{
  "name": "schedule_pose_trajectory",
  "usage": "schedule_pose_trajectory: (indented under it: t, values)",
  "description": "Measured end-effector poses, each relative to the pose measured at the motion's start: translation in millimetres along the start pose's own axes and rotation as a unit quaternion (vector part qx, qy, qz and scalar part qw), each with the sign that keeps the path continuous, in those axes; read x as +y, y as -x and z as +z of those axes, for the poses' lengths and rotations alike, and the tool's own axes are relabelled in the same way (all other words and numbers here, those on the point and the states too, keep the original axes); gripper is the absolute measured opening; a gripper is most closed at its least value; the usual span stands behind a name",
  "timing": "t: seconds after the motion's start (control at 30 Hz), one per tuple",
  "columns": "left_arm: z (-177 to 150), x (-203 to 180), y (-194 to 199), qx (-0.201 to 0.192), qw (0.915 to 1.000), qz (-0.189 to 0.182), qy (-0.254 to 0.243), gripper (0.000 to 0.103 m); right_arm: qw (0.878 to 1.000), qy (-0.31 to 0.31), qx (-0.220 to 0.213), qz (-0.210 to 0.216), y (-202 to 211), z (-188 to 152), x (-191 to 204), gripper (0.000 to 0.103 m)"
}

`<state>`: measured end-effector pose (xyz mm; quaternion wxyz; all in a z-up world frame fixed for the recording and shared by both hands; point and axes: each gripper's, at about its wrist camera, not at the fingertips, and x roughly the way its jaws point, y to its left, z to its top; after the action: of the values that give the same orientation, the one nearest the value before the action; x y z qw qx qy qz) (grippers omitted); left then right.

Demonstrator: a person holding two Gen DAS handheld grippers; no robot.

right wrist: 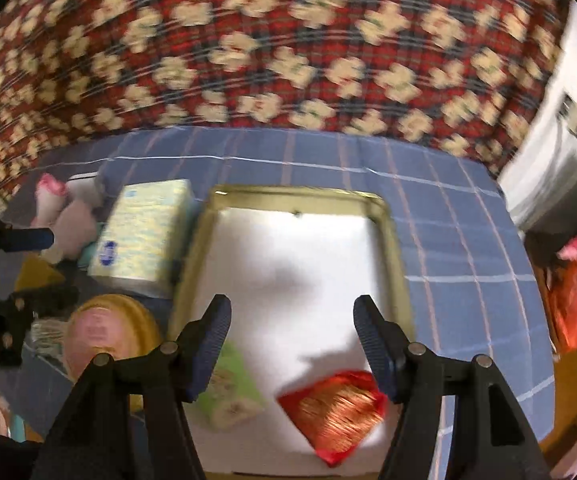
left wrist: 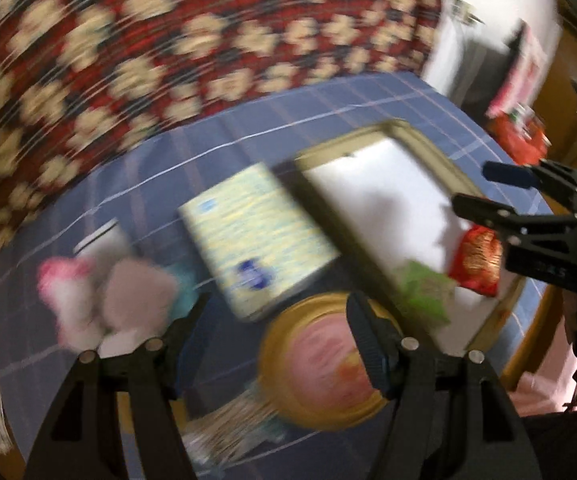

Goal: Organize soft objects
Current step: 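Grasp the yellow-brown sponge with the left tool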

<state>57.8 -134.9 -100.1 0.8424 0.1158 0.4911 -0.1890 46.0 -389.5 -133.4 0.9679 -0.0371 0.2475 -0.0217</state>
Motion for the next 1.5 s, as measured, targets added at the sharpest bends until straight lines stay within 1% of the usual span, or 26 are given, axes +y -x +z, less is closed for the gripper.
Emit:
schedule_pose_trajectory:
  t: [0.13,0.23,0.37,0.5,0.6,0.7,0.83,0.87,0.97,1.1,1.23,1.33,1.37,1.4,1.43,1.47,1.5]
  values:
    - [-22,36,8,0.003,0.9980,0.029,0.056,0.067,0.999,0.038,-0.012,0.028,-1,10,28,0.066]
    - [-42,61,13,0.008,0.9938,0.052,0.098,0.067,0.997,0.060,-0.015,0.045,-3,15,47,0.066]
    - [-63,82,18,0.013,0.9881,0.075,0.133,0.067,0.993,0.088,-0.015,0.071,-5,19,72,0.066]
    - [-80,95,16,0.027,0.9838,0.084,0.156,0.067,0.988,0.118,-0.015,0.096,-7,23,97,0.066]
    - [-89,101,10,0.043,0.9806,0.078,0.175,0.067,0.982,0.143,-0.009,0.121,-9,23,117,0.066]
    - [-95,106,7,0.050,0.9788,0.069,0.186,0.067,0.977,0.168,-0.007,0.133,-8,20,133,0.066]
    - [-96,106,1,0.059,0.9781,0.055,0.192,0.069,0.971,0.192,-0.005,0.145,-7,16,147,0.066]
    - [-96,105,-1,0.060,0.9787,0.054,0.189,0.071,0.970,0.196,-0.004,0.146,-7,16,149,0.066]
    - [-92,100,-7,0.062,0.9815,0.053,0.174,0.071,0.968,0.205,-0.002,0.147,-7,12,153,0.066]
    - [-85,96,-19,0.069,0.9838,0.053,0.157,0.072,0.968,0.206,-0.001,0.143,-7,10,151,0.066]
    - [-80,97,-31,0.075,0.9843,0.051,0.151,0.072,0.969,0.204,0.005,0.142,-7,8,147,0.066]
    - [-79,96,-39,0.083,0.9848,0.056,0.142,0.072,0.968,0.206,0.006,0.140,-6,6,145,0.066]
    - [-79,96,-41,0.081,0.9851,0.059,0.140,0.071,0.968,0.208,0.006,0.139,-6,5,145,0.066]
    - [-80,96,-42,0.081,0.9851,0.057,0.140,0.066,0.968,0.210,0.006,0.138,-5,4,145,0.066]
    - [-80,97,-42,0.083,0.9851,0.054,0.141,0.060,0.968,0.211,0.006,0.137,-5,4,145,0.066]
    - [-81,98,-42,0.084,0.9852,0.049,0.141,0.051,0.968,0.212,0.007,0.137,-5,4,146,0.066]
    - [-82,100,-41,0.083,0.9852,0.047,0.143,0.048,0.967,0.213,0.007,0.137,-5,4,146,0.066]
